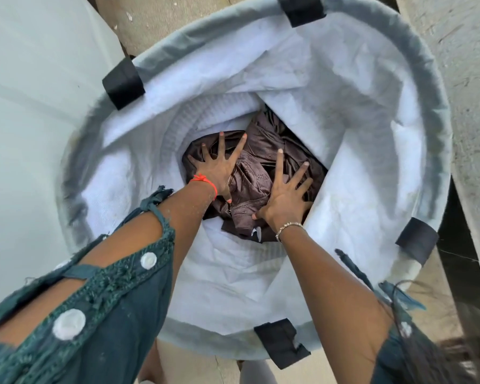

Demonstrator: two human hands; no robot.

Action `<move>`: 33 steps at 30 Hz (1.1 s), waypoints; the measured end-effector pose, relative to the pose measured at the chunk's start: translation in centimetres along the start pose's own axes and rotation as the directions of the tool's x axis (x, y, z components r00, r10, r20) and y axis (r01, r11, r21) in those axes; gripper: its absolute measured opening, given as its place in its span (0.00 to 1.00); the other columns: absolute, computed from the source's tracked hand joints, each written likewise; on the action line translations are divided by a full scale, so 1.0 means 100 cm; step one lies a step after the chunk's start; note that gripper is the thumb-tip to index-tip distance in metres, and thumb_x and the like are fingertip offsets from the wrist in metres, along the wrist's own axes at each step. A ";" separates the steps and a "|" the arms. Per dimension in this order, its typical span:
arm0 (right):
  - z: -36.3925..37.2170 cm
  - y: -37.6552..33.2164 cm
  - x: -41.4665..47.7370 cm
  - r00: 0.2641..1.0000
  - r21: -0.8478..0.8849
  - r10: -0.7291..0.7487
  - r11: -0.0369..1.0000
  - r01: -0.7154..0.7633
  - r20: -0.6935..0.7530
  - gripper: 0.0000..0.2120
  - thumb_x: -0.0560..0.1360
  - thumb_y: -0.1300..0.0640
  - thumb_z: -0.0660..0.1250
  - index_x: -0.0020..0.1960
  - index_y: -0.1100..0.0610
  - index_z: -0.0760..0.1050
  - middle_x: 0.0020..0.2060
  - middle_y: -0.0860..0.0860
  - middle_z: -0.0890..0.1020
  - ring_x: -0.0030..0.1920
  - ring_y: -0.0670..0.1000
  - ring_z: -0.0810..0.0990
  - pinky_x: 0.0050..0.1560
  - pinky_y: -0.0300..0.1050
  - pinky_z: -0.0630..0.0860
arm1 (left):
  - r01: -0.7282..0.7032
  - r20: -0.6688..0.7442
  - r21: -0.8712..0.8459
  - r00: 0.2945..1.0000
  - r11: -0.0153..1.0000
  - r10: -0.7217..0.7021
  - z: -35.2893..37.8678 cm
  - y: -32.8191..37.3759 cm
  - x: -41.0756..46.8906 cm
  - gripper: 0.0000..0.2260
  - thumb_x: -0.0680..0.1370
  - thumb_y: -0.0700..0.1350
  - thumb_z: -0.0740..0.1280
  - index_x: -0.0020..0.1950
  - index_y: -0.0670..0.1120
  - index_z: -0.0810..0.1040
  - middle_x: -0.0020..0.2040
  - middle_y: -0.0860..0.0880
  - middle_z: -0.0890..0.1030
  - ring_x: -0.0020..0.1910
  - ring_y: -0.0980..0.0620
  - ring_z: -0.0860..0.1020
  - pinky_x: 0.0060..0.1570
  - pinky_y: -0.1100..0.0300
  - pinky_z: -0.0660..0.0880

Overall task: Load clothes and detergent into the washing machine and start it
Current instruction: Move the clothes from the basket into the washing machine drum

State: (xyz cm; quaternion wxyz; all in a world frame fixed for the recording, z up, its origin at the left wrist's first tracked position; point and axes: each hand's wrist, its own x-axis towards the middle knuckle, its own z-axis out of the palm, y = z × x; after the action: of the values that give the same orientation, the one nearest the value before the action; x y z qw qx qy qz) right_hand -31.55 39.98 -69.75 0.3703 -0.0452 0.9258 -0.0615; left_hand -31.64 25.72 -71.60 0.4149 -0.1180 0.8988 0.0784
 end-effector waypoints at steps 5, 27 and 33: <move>0.016 -0.004 0.006 0.997 0.026 -0.026 0.999 0.024 0.074 0.64 0.63 0.61 0.77 0.70 0.44 0.25 0.73 0.63 0.36 0.73 0.65 0.45 0.62 0.70 0.63 | -0.037 -0.034 -0.045 0.999 0.998 0.035 0.023 -0.001 0.007 0.57 0.68 0.41 0.75 0.71 0.55 0.27 0.77 0.44 0.39 0.72 0.29 0.53 0.63 0.29 0.60; -0.079 -0.026 -0.111 0.972 0.055 -0.023 0.998 0.036 -0.234 0.34 0.73 0.68 0.62 0.74 0.59 0.53 0.66 0.58 0.67 0.67 0.56 0.61 0.52 0.61 0.72 | -0.095 -0.299 0.055 0.948 0.994 0.107 -0.085 0.041 -0.140 0.19 0.76 0.36 0.57 0.67 0.43 0.65 0.57 0.43 0.78 0.58 0.42 0.76 0.52 0.50 0.70; -0.166 -0.056 -0.206 0.942 0.077 -0.027 0.995 0.057 -0.335 0.44 0.39 0.66 0.81 0.56 0.58 0.79 0.47 0.54 0.84 0.48 0.54 0.77 0.24 0.53 0.75 | -0.035 -0.336 0.046 0.941 0.998 0.048 -0.169 0.038 -0.248 0.20 0.76 0.36 0.54 0.68 0.45 0.62 0.59 0.45 0.77 0.60 0.43 0.75 0.51 0.51 0.71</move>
State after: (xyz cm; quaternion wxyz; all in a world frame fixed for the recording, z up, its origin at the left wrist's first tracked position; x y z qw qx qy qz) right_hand -27.95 38.44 -42.94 0.2085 -0.0380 0.9704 -0.1158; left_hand -29.39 28.98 -41.56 0.2555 -0.1026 0.9601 0.0481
